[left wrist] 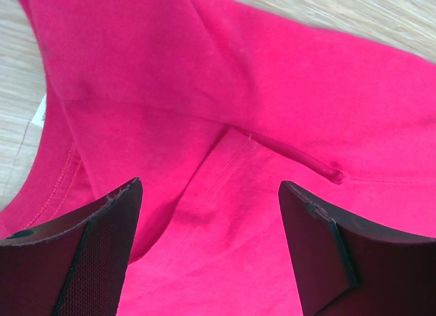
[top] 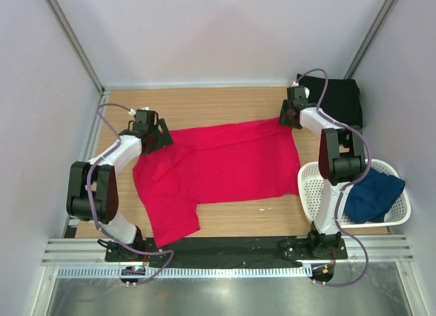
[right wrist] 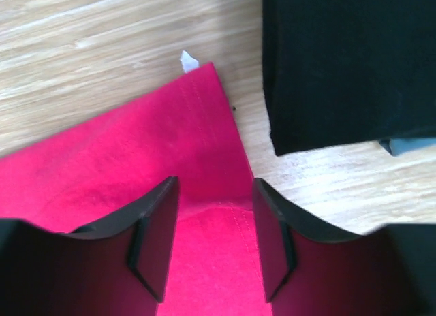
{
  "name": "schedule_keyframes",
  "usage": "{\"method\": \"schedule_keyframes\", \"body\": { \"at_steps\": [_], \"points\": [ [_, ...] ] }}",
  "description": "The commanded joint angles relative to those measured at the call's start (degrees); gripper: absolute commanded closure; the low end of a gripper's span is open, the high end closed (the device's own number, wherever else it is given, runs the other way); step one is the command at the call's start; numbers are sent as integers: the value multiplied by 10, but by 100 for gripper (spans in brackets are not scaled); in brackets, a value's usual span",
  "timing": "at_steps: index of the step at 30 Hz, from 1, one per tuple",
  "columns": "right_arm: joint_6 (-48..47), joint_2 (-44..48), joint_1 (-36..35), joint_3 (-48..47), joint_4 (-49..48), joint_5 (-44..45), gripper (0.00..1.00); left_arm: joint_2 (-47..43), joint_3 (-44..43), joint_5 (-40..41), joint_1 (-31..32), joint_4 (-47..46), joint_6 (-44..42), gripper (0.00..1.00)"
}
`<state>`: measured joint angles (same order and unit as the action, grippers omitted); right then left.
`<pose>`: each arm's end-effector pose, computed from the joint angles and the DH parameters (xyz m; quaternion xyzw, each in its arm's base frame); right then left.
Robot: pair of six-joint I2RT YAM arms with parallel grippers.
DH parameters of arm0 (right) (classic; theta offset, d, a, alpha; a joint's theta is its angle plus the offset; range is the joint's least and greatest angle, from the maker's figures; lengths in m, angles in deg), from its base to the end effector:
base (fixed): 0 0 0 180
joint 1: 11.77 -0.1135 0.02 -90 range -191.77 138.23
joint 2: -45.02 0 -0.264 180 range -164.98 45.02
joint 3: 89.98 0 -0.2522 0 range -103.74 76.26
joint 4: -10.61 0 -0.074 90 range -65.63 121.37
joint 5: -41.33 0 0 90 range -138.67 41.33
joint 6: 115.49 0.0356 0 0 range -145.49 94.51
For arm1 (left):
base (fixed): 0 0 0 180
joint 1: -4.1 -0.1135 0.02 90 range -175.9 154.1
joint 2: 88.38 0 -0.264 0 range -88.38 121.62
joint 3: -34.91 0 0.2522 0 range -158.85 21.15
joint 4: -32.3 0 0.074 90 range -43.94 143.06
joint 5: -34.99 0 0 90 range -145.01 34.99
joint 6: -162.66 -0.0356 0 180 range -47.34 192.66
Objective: Fold and stack the t-shirts
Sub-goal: Fold the tshirt
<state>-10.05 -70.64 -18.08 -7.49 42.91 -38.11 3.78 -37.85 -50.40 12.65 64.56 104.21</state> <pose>0.4414 0.0422 0.1889 0.1056 0.9316 -0.0215 0.3472 0.3324 -0.0471 0.2077 -0.2011 0.9222 -0.0768 0.3212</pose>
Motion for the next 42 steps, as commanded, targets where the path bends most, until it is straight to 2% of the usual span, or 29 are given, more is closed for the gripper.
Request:
{"method": "schedule_keyframes", "body": {
  "at_steps": [1, 3, 5, 7, 14, 23, 29, 32, 37, 42],
  "points": [
    [24, 3, -2, -5, 13, 32, 49, -1, 4, 23, -2, 1, 13, 18],
    [24, 3, -2, -5, 18, 33, 57, -1, 4, 21, -1, 0, 12, 18],
    [22, -3, -2, -3, 25, 34, 59, 0, 3, 21, -1, 0, 8, 18],
    [20, -5, -2, -2, 34, 34, 66, 0, 0, 23, -2, 0, 4, 18],
    [10, 17, -2, 20, 41, 32, 75, -6, -1, 29, -2, 2, -3, 18],
    [-21, 20, -2, 65, 41, 39, 77, -4, -6, 35, -1, 12, -18, 18],
    [-41, 25, -2, 25, 66, 74, 77, -12, -14, 22, -2, 23, -72, 18],
    [-29, 42, -1, -24, 94, 57, 73, -16, -17, -17, 1, 19, -106, 18],
    [1, 79, -19, -63, 82, -44, 63, 0, -41, -42, 16, 5, -152, 18],
    [10, 83, -56, -64, 76, -57, 62, 43, -67, -70, 17, -4, -130, 23]
  ]
}}
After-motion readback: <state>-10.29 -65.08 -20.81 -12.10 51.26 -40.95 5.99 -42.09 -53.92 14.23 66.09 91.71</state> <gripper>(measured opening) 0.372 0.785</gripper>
